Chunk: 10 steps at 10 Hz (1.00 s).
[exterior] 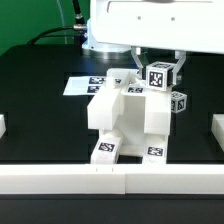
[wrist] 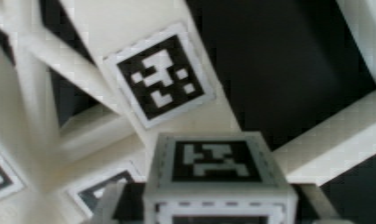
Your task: Assemble chair
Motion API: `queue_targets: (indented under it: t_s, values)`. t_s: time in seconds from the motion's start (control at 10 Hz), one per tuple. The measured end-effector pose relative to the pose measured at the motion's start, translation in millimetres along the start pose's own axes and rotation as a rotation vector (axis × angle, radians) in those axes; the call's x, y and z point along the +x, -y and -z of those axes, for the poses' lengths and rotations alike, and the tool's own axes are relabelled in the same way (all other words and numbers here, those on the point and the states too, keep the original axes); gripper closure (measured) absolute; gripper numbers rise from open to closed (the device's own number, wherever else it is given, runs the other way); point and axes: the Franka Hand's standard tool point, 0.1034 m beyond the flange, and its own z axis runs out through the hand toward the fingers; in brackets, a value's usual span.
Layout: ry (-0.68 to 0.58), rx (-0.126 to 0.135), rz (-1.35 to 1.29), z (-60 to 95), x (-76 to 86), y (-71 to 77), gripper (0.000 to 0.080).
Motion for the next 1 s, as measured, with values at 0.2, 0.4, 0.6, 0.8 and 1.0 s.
queue_targets:
  t_s: [0.2,0.4,0.6,0.8,1.0]
  values:
    - [0.001,0.0,-0.178,-0.1,-3.2,2.8,0.0528]
    - [0.002,0.001,-0.289,-0.1,-3.8,3.4,0.0528]
    - [0.002,0.0,-0.269,-0.7,-4.0,3.3,0.0424]
    - [0.002,0.0,-0.215,-0.7,-4.2,3.5,0.0193]
    - [0.0,-0.003,0.003,-0.9,-5.0,4.0,0.0159]
